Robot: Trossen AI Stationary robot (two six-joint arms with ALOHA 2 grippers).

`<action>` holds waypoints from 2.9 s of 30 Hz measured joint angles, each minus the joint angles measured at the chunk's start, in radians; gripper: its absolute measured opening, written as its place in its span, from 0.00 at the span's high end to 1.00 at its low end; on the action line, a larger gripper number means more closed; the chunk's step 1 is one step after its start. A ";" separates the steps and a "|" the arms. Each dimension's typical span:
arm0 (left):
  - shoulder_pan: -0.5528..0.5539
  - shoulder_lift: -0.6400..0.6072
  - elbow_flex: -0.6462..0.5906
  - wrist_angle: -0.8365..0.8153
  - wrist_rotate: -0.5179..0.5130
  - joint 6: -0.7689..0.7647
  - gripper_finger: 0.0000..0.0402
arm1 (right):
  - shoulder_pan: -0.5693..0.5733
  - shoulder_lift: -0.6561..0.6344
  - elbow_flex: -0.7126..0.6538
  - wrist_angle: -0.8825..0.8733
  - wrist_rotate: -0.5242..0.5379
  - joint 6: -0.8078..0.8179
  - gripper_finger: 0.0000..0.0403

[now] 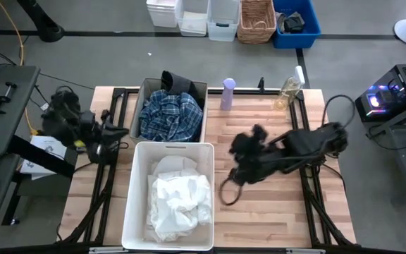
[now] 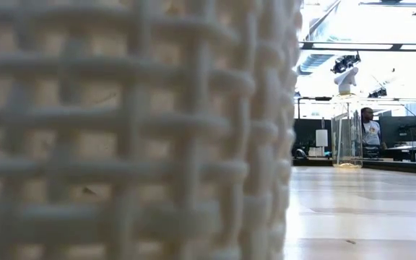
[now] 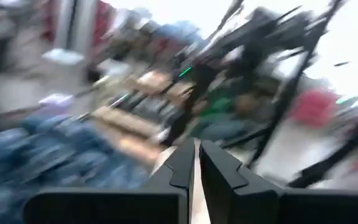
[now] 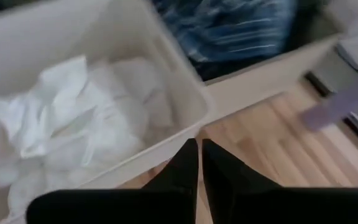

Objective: Sort clothes
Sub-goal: Return to Home Position

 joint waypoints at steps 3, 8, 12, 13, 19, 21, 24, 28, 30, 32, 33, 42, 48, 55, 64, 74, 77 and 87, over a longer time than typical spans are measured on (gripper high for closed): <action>0.023 -0.143 -0.241 0.528 0.183 0.300 0.99 | 0.030 -0.069 -0.038 -0.027 0.081 0.107 0.99; 0.073 -0.303 -0.550 1.093 0.360 0.563 1.00 | 0.076 -0.163 -0.167 0.019 0.103 0.255 1.00; 0.092 -0.296 -0.604 1.153 0.388 0.576 1.00 | 0.099 -0.231 -0.319 0.128 0.060 0.322 1.00; 0.096 -0.299 -0.599 1.120 0.405 0.555 1.00 | 0.103 -0.251 -0.365 0.168 0.048 0.338 1.00; 0.133 -0.301 -0.525 0.724 0.479 0.288 1.00 | 0.120 -0.386 -0.655 0.412 -0.011 0.419 1.00; 0.163 -0.301 -0.510 0.629 0.512 0.210 1.00 | 0.123 -0.435 -0.741 0.474 -0.009 0.445 1.00; 0.216 -0.302 -0.506 0.579 0.609 0.153 1.00 | 0.123 -0.502 -0.846 0.564 -0.005 0.455 1.00; 0.312 -0.302 -0.505 0.468 0.671 0.081 1.00 | 0.123 -0.579 -0.923 0.642 0.007 0.447 1.00; 0.366 -0.302 -0.505 0.413 0.691 0.057 1.00 | 0.123 -0.607 -0.937 0.638 0.011 0.446 1.00; 0.420 -0.302 -0.505 0.404 0.728 0.052 1.00 | 0.122 -0.635 -0.946 0.628 0.015 0.435 1.00; 0.447 -0.302 -0.505 0.407 0.747 0.052 1.00 | 0.122 -0.648 -0.947 0.613 0.022 0.425 1.00; 0.705 -0.292 -0.568 0.432 0.889 -0.019 1.00 | 0.122 -0.788 -0.947 0.476 0.036 0.384 1.00; 0.793 -0.303 -0.639 0.476 0.900 -0.059 1.00 | 0.123 -0.861 -0.947 0.456 0.036 0.310 1.00; 0.811 -0.303 -0.676 0.498 0.919 -0.198 1.00 | 0.124 -0.907 -0.948 0.359 0.042 0.238 1.00; 0.810 -0.303 -0.677 0.526 0.921 -0.261 1.00 | 0.133 -1.186 -1.497 1.042 0.002 0.038 1.00; 0.809 -0.303 -0.678 0.526 0.922 -0.150 1.00 | -0.258 -1.277 -2.095 2.088 -0.399 -0.221 1.00; 0.809 -0.303 -0.678 0.526 0.922 -0.155 1.00 | -0.332 -1.277 -2.138 2.117 -0.509 -0.251 1.00; 0.809 -0.303 -0.678 0.526 0.922 -0.156 1.00 | -0.355 -1.277 -2.242 2.150 -0.560 -0.395 1.00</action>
